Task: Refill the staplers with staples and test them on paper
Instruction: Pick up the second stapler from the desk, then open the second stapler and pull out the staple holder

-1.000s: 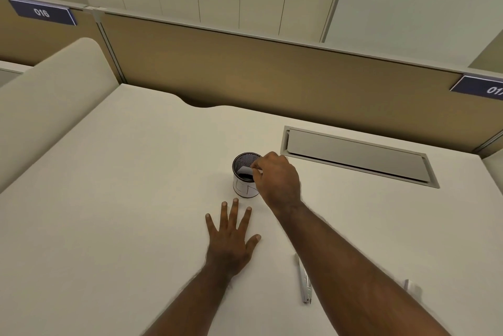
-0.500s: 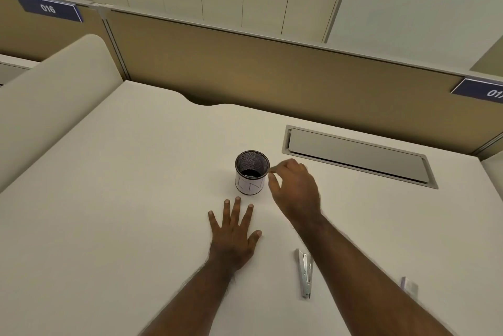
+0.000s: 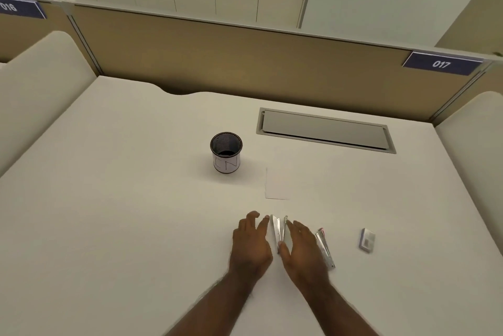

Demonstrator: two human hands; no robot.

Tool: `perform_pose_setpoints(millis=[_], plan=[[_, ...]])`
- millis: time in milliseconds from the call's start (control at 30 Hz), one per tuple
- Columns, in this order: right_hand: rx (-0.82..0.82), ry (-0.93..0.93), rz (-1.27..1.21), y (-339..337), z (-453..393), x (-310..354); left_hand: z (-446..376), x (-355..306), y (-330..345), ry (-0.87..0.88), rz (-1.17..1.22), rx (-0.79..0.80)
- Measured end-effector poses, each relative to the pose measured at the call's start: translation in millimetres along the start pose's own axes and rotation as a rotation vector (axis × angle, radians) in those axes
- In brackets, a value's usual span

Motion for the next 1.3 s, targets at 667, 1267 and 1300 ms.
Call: perform_pose_setpoints(millis=[667, 1267, 1300], plan=[[0.006, 0.293, -0.673, 0, -26, -15, -30, -35, 9, -0.414, 0.856, 0.151], [0.034, 0.022, -0.638, -28, -27, -17, -26, -16, -8, -0.273, 1.239, 0.378], [0.047, 0.015, -0.648, -30, -26, -17, -25, -16, -10, -0.259, 1.239, 0.396]])
Point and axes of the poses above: each hand's wrist, its own z-axis away from the middle knuckle, its own y-axis out of the palm, x = y × z, the point moved 3 cm from there along -z, towards the middle knuckle, and after that the axes turned 6 degrees about x, right-handed, at the moved point
